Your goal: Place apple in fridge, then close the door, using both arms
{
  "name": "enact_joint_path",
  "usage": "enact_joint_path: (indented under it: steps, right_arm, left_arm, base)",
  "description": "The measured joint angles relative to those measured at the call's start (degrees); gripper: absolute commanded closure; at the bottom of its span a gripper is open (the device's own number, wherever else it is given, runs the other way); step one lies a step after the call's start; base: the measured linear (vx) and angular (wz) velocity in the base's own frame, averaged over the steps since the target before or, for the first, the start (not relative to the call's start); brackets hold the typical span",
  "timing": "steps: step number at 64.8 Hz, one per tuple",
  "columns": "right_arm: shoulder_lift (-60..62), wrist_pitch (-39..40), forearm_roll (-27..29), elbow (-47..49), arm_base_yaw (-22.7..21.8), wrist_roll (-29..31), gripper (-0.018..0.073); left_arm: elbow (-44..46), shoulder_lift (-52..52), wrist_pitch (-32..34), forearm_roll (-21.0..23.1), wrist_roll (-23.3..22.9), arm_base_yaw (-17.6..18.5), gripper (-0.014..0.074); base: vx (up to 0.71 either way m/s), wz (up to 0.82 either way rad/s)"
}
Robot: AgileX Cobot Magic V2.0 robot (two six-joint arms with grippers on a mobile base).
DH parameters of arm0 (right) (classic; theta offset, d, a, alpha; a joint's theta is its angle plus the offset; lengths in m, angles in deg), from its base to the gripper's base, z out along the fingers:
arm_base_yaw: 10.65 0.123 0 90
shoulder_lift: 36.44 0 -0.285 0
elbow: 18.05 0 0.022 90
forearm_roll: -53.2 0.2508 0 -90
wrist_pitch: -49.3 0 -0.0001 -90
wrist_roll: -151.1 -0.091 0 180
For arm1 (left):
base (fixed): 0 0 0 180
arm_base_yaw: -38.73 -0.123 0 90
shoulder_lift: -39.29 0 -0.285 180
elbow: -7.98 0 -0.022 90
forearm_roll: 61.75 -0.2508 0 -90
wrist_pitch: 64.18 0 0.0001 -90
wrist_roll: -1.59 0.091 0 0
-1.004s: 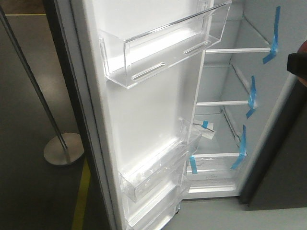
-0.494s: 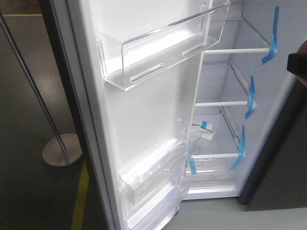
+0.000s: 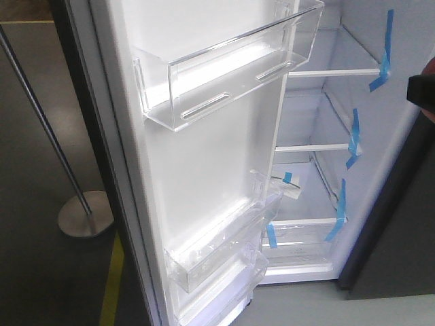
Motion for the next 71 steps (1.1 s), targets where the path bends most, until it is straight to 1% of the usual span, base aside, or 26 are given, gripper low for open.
enact_joint_path:
  steps: [71]
  right_arm:
    - [0.0,0.0,0.0,0.0,0.0,0.0,0.0500]
  left_arm:
    - [0.0,0.0,0.0,0.0,0.0,0.0,0.0603]
  base:
    - [0.00,0.00]
